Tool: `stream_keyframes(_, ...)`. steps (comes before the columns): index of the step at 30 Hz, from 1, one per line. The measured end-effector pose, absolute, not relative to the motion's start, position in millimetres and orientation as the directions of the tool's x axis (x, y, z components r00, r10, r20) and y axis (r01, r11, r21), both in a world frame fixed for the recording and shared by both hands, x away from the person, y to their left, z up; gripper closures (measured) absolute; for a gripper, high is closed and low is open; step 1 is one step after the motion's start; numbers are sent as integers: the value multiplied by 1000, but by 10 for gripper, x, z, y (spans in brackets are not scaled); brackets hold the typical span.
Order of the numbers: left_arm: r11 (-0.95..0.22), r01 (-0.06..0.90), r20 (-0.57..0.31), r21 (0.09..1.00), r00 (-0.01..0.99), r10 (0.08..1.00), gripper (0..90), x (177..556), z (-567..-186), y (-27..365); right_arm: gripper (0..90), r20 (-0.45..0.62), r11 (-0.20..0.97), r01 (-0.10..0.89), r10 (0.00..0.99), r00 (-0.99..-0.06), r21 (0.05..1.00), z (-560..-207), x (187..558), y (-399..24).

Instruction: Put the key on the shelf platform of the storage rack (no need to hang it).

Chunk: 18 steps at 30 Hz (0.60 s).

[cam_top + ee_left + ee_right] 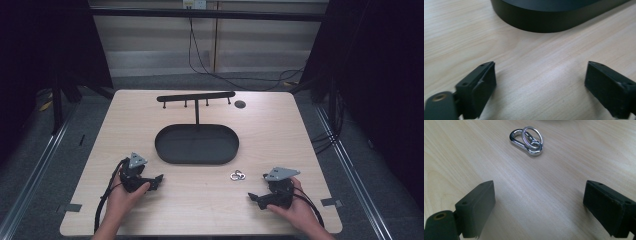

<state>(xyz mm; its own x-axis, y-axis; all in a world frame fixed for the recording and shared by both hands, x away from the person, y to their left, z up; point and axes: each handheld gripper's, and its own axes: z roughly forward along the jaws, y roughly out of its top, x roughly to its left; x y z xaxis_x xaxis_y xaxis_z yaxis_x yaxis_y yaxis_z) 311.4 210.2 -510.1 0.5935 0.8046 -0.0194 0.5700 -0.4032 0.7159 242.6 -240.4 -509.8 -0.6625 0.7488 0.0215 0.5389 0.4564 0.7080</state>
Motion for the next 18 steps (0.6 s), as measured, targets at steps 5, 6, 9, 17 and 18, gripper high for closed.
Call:
stream_keyframes(5,-402,569,-20,717,594,804,72,3113,-5103,2100,158,-54,573,529,709,-703,626,-4963,2405,-2225)
stream_keyframes(6,-410,569,-16,713,598,802,72,3113,-5099,2105,172,-73,599,522,696,-715,607,-4937,2397,-2185)
stream_keyframes(9,-410,569,-16,713,598,802,72,3113,-5099,2105,204,-110,679,492,639,-762,545,-4854,2421,-2048)
stream_keyframes(17,-408,568,-18,715,598,801,72,3109,-5099,2104,255,-42,711,495,591,-806,500,-4631,2584,-1860)
stream_keyframes(18,-408,568,-18,715,598,801,72,3109,-5099,2104,255,-32,712,497,587,-809,496,-4604,2621,-1853)
